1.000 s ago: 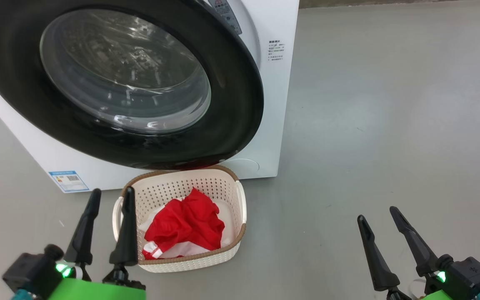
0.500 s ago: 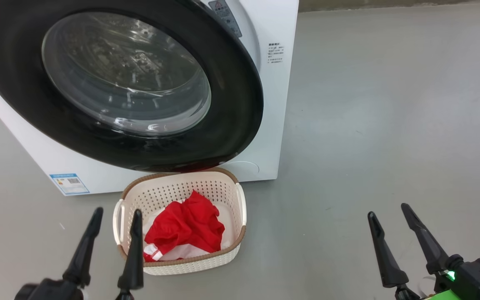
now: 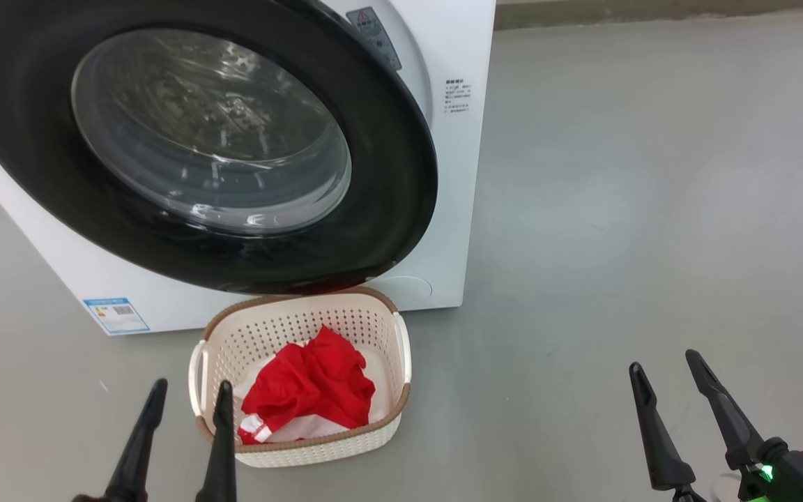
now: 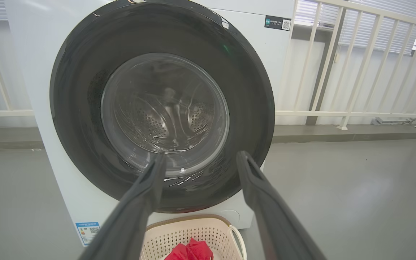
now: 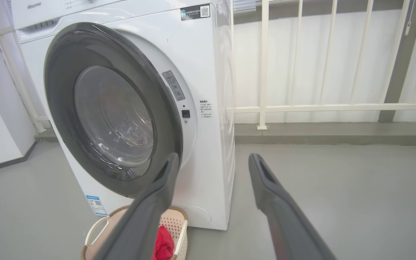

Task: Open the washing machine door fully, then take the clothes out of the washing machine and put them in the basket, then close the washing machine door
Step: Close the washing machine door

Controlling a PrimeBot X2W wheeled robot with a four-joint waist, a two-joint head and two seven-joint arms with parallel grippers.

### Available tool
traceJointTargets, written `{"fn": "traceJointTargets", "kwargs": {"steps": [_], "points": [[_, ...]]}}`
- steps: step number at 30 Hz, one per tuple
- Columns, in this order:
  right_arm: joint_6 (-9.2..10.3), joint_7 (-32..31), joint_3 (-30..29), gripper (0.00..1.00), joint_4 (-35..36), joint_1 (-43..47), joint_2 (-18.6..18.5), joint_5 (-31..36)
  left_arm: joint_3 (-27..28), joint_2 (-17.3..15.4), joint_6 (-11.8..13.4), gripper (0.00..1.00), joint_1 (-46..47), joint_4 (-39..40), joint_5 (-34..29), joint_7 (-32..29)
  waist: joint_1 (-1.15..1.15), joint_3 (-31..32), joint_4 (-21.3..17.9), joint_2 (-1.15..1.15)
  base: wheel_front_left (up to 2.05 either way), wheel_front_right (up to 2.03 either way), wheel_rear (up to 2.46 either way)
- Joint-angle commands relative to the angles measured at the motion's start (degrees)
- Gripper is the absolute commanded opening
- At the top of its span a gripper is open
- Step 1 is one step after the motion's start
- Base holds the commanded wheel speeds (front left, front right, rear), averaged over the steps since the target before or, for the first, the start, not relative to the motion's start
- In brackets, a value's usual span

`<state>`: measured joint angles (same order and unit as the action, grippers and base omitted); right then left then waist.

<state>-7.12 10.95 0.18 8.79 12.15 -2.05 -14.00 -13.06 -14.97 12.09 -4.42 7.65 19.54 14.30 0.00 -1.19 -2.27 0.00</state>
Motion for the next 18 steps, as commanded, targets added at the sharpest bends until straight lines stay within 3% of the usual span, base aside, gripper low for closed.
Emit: {"fn": "traceJointTargets", "kwargs": {"steps": [1, 18], "points": [[-0.36, 0.51, 0.87, 1.00, 1.55, -0.83, -0.83, 0.57, 2.34, -0.74, 0.39, 1.00, 0.68, 1.65, -0.30, 0.67, 0.00, 0.34, 0.05, 0.00, 0.00, 0.00, 0.00], [-0.36, 0.23, 0.58, 1.00, 2.40, -0.19, -0.83, 0.50, 1.50, -1.17, 1.20, 1.00, -0.51, 2.33, -0.59, -0.27, 0.00, 0.42, 0.48, 0.00, 0.00, 0.00, 0.00]]}}
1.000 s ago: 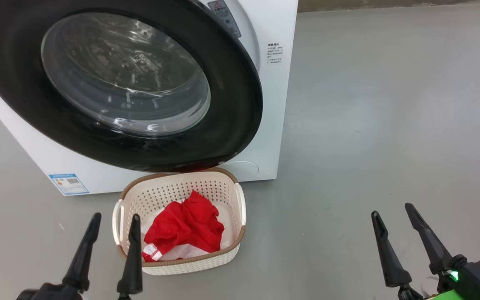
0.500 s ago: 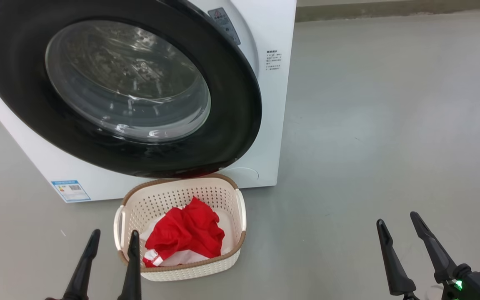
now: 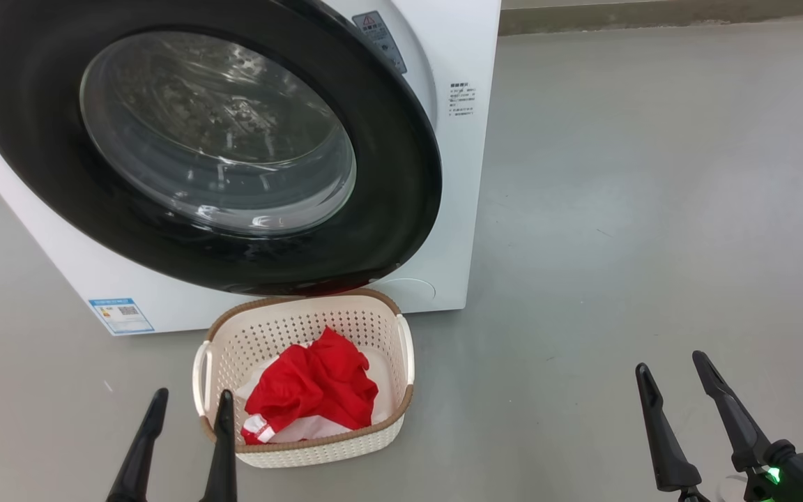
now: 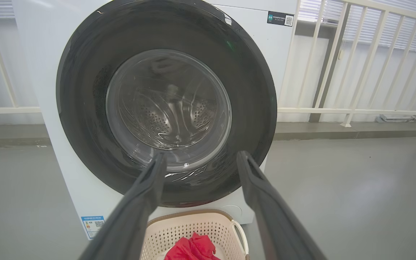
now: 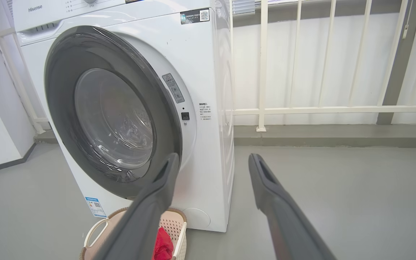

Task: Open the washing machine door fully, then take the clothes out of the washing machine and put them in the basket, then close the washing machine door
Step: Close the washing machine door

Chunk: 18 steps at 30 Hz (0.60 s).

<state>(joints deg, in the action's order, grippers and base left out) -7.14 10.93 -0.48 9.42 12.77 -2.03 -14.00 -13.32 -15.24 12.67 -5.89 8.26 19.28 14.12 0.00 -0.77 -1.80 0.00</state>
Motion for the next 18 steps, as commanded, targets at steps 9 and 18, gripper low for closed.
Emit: {"fn": "traceJointTargets", "kwargs": {"steps": [9, 18], "points": [[-0.35, -0.02, 1.19, 1.00, 2.06, -0.77, -0.85, 0.61, 1.24, -1.05, 1.18, 1.00, 0.65, 2.31, -0.69, -0.36, 0.00, -0.22, 0.19, 0.00, 0.00, 0.00, 0.00], [-0.35, -0.22, 1.12, 1.00, 2.15, -0.85, -0.85, 0.65, 0.70, -1.12, 1.52, 1.00, 0.56, 2.44, -0.88, -0.64, 0.00, -0.23, 0.48, 0.00, 0.00, 0.00, 0.00]]}}
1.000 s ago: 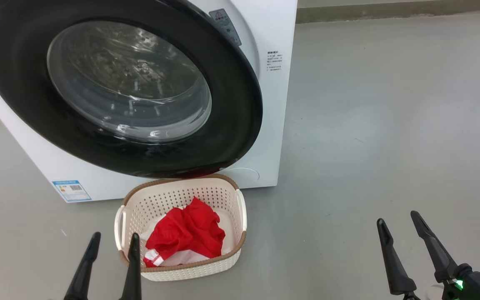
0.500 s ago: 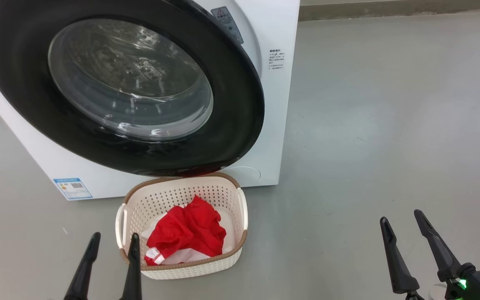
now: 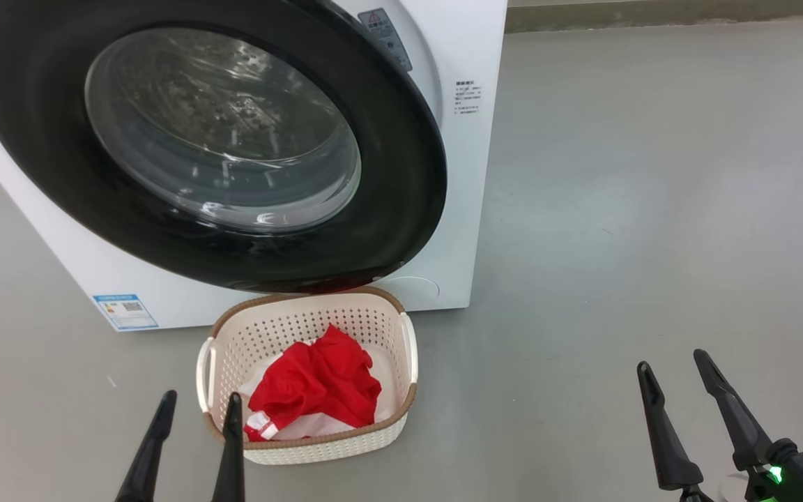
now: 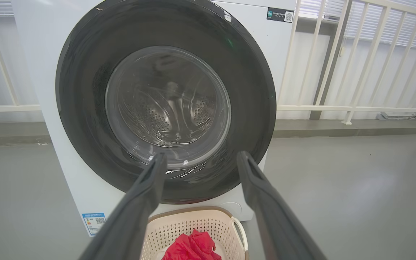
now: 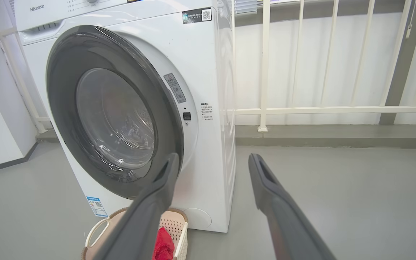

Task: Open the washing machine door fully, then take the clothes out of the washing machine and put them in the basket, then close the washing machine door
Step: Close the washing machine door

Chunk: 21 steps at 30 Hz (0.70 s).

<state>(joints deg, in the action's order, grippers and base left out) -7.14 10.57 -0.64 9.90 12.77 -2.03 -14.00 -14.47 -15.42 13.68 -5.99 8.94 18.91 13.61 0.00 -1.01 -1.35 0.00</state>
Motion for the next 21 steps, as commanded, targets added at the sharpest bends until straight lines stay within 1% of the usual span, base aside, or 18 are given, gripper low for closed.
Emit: {"fn": "traceJointTargets", "kwargs": {"steps": [1, 2, 3, 13, 21], "points": [[-0.35, 0.10, 1.30, 0.70, 1.66, -0.85, -0.85, 0.64, 1.76, -0.94, 0.51, 1.00, 0.69, 1.77, -0.53, -0.15, 0.00, 0.02, 0.14, 0.00, 0.00, 0.00, 0.00], [-0.35, 0.06, 1.35, 0.29, 1.63, -0.86, -0.85, 0.64, 1.64, -0.97, 0.51, 1.00, 0.74, 1.79, -0.58, -0.18, 0.00, 0.02, 0.27, 0.00, 0.00, 0.00, 0.00], [-0.35, 0.00, 1.44, 0.00, 1.62, -0.87, -0.85, 0.69, 1.50, -1.00, 0.49, 1.00, 0.79, 1.81, -0.65, -0.22, 0.00, 0.02, 0.45, 0.00, 0.00, 0.00, 0.00], [-0.35, -1.12, 2.55, 0.00, 1.28, -2.79, -0.85, 0.56, -0.01, -0.50, 0.32, 1.00, 2.36, 3.28, -0.94, -0.49, 0.00, -1.94, 4.14, 0.00, 0.00, 0.00, 0.00], [-0.35, -3.10, 3.56, 0.00, -1.29, -7.76, -0.85, -0.23, -1.81, 0.78, -0.20, 1.00, 3.92, 3.61, -0.95, -0.15, 0.00, -3.22, 8.68, 0.00, 0.00, 0.00, 0.00]]}}
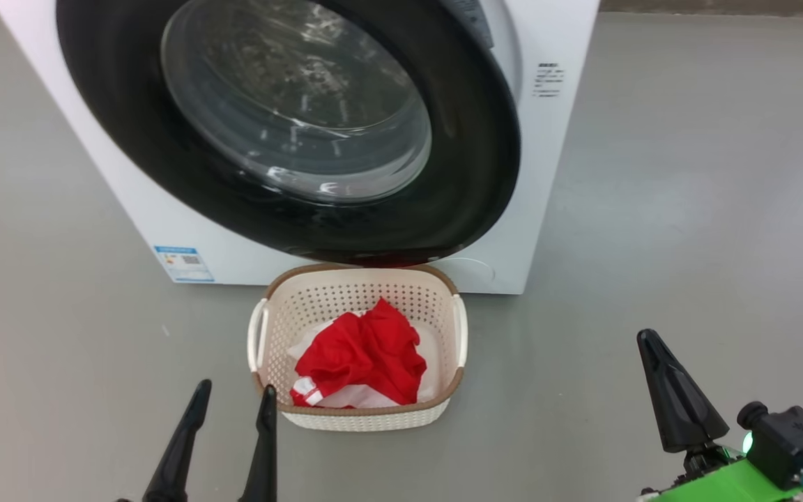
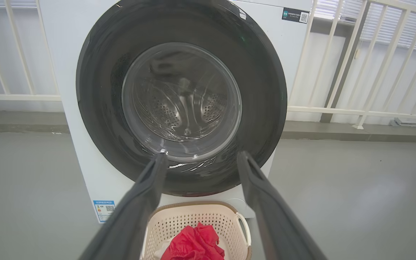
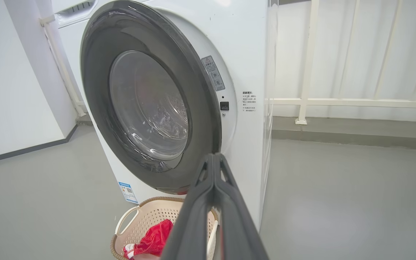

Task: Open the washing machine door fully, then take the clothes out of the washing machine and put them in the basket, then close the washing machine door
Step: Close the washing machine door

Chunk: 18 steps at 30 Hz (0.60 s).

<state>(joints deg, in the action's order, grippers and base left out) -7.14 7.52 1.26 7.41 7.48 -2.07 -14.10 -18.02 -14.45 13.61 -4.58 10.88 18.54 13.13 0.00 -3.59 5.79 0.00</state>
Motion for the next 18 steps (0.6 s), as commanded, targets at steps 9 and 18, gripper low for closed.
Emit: {"fn": "traceJointTargets", "kwargs": {"steps": [9, 18], "points": [[-0.35, -0.05, 2.04, 0.00, -3.95, -9.30, -0.81, -0.09, 1.00, 0.53, -0.99, 1.00, 3.54, 0.86, -0.37, 1.00, 0.00, -3.10, 5.96, 0.00, 0.00, 0.00, 0.00], [-0.35, -0.10, 1.58, 0.00, -9.29, -18.18, -0.81, 1.47, 0.02, 1.76, -2.13, 1.00, 5.73, 0.07, -0.57, 1.48, 0.00, -5.98, 9.20, 0.00, 0.00, 0.00, 0.00]]}}
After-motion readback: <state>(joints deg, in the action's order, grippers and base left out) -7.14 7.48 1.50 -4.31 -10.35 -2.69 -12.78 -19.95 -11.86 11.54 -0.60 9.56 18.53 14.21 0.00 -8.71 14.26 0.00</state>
